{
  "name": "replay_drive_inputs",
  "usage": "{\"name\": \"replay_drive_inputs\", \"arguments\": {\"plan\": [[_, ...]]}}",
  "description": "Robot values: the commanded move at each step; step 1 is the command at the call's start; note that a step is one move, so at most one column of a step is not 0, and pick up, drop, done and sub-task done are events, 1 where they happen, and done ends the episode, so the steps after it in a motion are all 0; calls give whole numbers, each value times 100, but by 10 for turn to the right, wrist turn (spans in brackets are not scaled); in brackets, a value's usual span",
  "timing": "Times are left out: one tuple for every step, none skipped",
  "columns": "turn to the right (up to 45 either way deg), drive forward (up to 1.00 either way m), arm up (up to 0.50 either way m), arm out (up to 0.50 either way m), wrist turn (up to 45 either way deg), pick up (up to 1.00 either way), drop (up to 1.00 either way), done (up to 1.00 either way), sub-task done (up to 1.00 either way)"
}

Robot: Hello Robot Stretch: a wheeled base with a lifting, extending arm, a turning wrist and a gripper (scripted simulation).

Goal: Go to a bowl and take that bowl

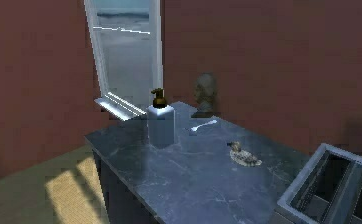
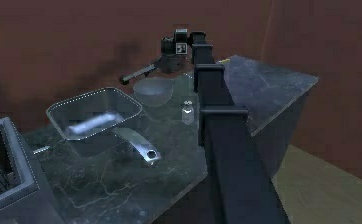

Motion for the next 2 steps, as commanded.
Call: {"name": "replay_drive_inputs", "arguments": {"plan": [[0,0,0,0,270,0,0,0,0],[0,0,-10,0,0,0,0,0,0]]}}
